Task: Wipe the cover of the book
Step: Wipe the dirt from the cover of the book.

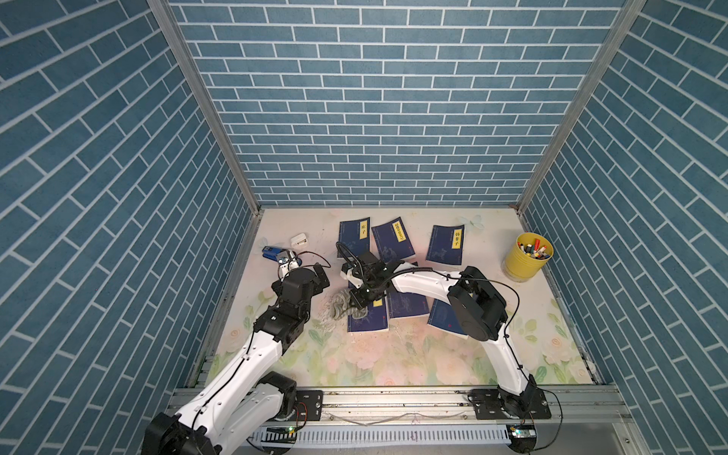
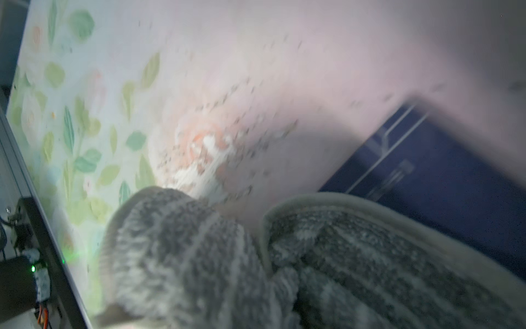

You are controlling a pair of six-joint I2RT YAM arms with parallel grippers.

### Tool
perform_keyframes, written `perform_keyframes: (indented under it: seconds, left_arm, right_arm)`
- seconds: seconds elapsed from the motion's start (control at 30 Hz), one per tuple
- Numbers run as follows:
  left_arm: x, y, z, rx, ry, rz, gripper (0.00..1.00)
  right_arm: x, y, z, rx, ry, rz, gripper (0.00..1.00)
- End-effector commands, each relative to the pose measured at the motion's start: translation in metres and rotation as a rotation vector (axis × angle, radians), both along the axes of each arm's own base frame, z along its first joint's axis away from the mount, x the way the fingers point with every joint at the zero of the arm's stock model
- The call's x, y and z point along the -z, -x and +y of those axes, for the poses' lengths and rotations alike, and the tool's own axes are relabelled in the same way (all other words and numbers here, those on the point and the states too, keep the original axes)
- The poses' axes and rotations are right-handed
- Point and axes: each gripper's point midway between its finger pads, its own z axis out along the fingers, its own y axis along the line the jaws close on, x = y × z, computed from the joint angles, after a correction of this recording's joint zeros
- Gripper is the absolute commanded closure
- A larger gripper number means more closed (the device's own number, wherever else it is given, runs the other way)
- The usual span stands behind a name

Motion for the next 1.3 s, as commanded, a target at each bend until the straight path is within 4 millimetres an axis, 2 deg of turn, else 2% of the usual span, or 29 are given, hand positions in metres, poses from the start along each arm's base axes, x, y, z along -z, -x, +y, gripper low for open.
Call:
perform_keyframes:
  seconds: [0.0, 0.13, 0.27, 0.4, 0.63, 0.8, 0.9, 1.07, 1.17, 1.27]
  left_arm:
    - [-0.006, 0.001, 0.003, -0.005, -0.003, -0.008, 0.00]
    - [-0.005, 0.002, 0.003, -0.007, 0.002, -0.008, 0.00]
    - [-0.006, 0.002, 0.003, -0.006, 0.005, -0.013, 0.01]
    - [-0.006, 0.001, 0.003, -0.005, 0.007, -0.011, 0.00]
    - [-0.006, -0.001, 0.001, 0.003, 0.004, -0.004, 0.00]
    - [-0.007, 0.000, 0.002, -0.001, 0.002, -0.005, 0.00]
    - [-0.005, 0.000, 0.003, -0.004, 0.000, -0.002, 0.00]
    - [-0.007, 0.001, 0.004, -0.006, -0.001, -0.002, 0.00]
    - [-0.009, 0.003, 0.004, -0.006, 0.003, -0.009, 0.00]
    - [-0.011, 0.004, 0.005, -0.007, 0.002, -0.010, 0.00]
  right_arm:
    - [0.056, -0.013, -0.039, 0.021, 0.195, 0.058, 1.00]
    - [0.050, -0.019, -0.031, -0.001, 0.205, 0.052, 1.00]
    - [0.047, -0.011, -0.035, -0.012, 0.210, 0.055, 1.00]
    - [0.049, 0.017, -0.041, -0.034, 0.227, 0.068, 1.00]
    - [0.055, 0.090, -0.052, -0.054, 0.251, 0.103, 1.00]
    - [0.056, 0.115, -0.065, -0.042, 0.250, 0.133, 1.00]
    - [0.056, 0.116, -0.070, -0.040, 0.262, 0.132, 1.00]
    - [0.053, 0.112, -0.067, -0.046, 0.256, 0.122, 1.00]
    - [0.053, 0.096, -0.067, -0.019, 0.256, 0.104, 1.00]
    - [0.053, 0.064, -0.067, 0.039, 0.231, 0.101, 1.00]
